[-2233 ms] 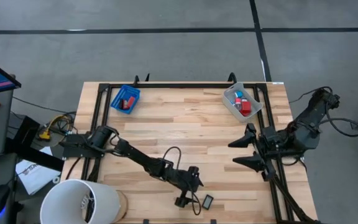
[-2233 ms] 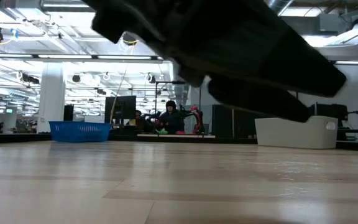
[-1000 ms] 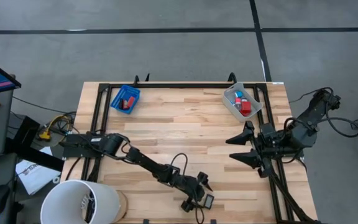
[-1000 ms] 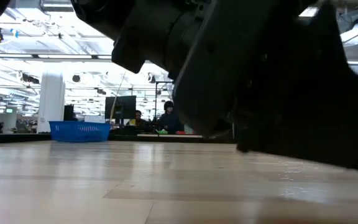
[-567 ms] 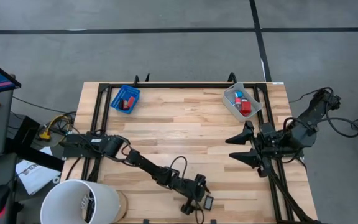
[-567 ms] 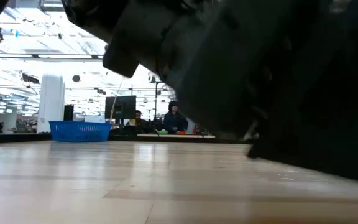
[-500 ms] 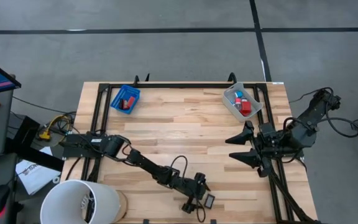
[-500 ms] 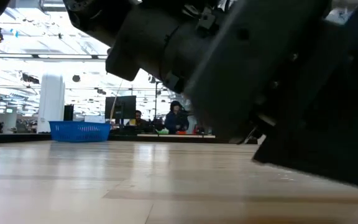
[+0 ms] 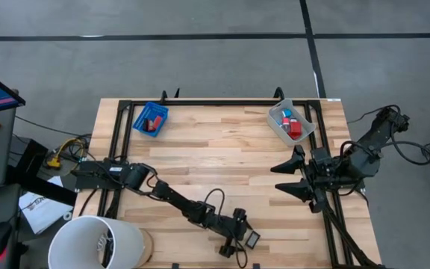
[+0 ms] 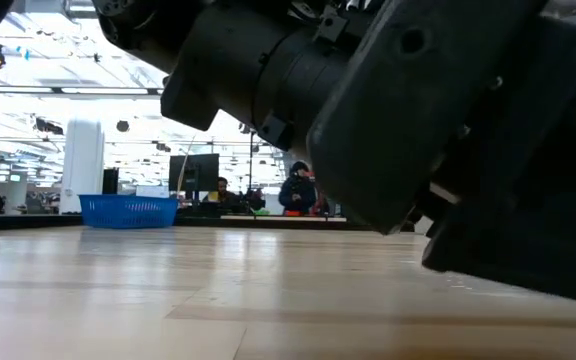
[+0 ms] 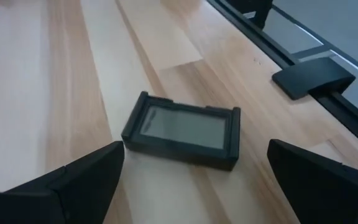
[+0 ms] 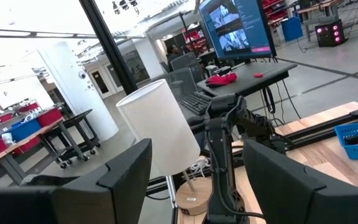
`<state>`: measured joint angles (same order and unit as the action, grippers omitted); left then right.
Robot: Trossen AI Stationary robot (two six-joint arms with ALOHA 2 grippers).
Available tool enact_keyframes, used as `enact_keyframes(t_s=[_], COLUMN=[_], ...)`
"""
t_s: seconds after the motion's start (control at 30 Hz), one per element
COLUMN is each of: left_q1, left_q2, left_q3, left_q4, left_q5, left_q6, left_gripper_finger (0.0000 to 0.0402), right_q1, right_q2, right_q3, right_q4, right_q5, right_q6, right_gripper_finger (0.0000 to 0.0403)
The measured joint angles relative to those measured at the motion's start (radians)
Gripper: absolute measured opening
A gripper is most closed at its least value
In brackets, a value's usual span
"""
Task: Pick & Place Office items
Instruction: Put the black clock into the blue bin
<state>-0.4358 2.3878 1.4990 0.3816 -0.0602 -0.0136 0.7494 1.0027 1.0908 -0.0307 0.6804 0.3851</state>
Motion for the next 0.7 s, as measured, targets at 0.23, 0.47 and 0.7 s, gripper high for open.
enact_keyframes(t_s=[0.23,0.47,0.7], left_q1=[0.023,0.029,0.029], left_q2=[0.010,0.035,0.063], left_q3=[0.000,0.005,0.014], left_q4=[0.031,0.060,0.110], left_q5=[0.007,0.050,0.071], left_q6=[0.018,0.064,0.061], left_gripper_finger=[0.0392,0.0392,0.0392], right_q1=[0.000,0.000,0.002], right_q2=[0.000,0.000,0.000], right_q3=[0.000,0.000,-0.001], right_q4=[0.000,0.006,0.005], right_q5=[0.000,0.000,0.000], right_q6=[0.000,0.008,0.008], right_gripper_finger=[0.0245,0.0245,0.0245])
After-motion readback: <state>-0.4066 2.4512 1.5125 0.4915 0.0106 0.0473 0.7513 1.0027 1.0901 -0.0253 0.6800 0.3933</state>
